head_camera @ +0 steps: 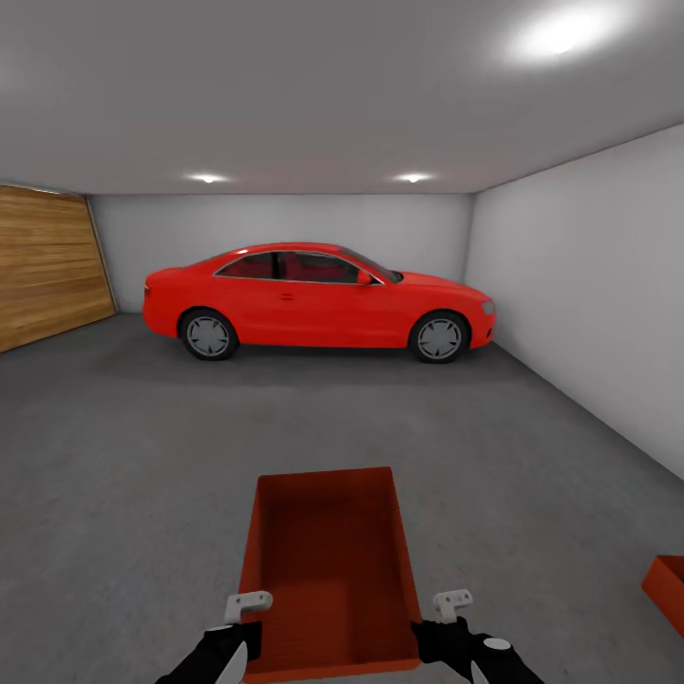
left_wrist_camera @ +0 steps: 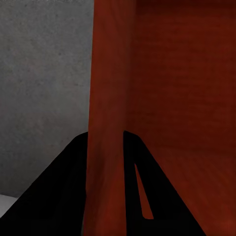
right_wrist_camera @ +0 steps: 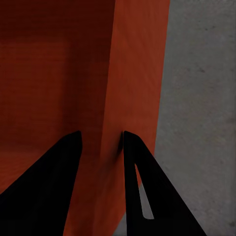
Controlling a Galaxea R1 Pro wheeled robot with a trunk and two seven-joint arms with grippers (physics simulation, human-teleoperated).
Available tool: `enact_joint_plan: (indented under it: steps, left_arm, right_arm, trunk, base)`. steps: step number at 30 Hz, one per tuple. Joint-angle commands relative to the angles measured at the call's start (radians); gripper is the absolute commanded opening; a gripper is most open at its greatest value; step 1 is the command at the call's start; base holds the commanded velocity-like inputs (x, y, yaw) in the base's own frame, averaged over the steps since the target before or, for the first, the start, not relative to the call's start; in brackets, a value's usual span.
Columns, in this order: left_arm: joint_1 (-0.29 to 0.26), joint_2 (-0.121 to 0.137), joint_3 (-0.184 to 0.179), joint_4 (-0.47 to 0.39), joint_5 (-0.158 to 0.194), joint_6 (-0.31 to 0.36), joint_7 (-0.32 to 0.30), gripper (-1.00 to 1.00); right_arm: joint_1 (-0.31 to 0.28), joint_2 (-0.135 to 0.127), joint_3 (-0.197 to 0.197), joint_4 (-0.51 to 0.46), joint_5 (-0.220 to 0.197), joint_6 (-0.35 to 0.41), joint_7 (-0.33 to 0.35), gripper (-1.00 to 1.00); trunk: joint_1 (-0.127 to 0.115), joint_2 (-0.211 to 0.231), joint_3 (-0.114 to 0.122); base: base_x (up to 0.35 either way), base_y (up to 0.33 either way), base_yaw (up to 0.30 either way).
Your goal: Move the two storage containers from the living room to the garage. In the garage, place one container on the floor and stack the other container on top of it (either order is fine).
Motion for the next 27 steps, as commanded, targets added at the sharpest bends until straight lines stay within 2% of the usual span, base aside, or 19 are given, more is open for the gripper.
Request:
enact_joint_plan:
  steps: [1,8,20,27]
  left_arm:
    - [0.000,-0.039,-0.014,-0.005,0.003,-0.001,0.005,-1.00]
    - [0.000,-0.039,-0.014,-0.005,0.003,-0.001,0.005,-1.00]
    - [0.000,-0.039,-0.014,-0.005,0.003,-0.001,0.005,-1.00]
    - [0.000,-0.039,-0.014,-0.005,0.003,-0.001,0.005,-1.00]
  right_arm:
    - [0.000,0.001,-0.007,0.002,0.007,0.007,0.007,-1.00]
    - [0.000,0.001,-0.007,0.001,0.006,0.008,0.006,-1.00]
    - [0.000,0.001,-0.007,0.002,0.007,0.008,0.006,-1.00]
    - [0.000,0.001,-0.007,0.002,0.007,0.008,0.006,-1.00]
  trunk:
    - [0.000,-0.001,0.000]
    - [0.000,-0.001,0.000]
    - [0.000,-0.001,0.000]
    - [0.000,-0.001,0.000]
  base:
    - [0.000,0.000,0.000]
    - [0.018,0.000,0.000]
    - [0.259,0.000,0.000]
    - [0.017,0.000,0.000]
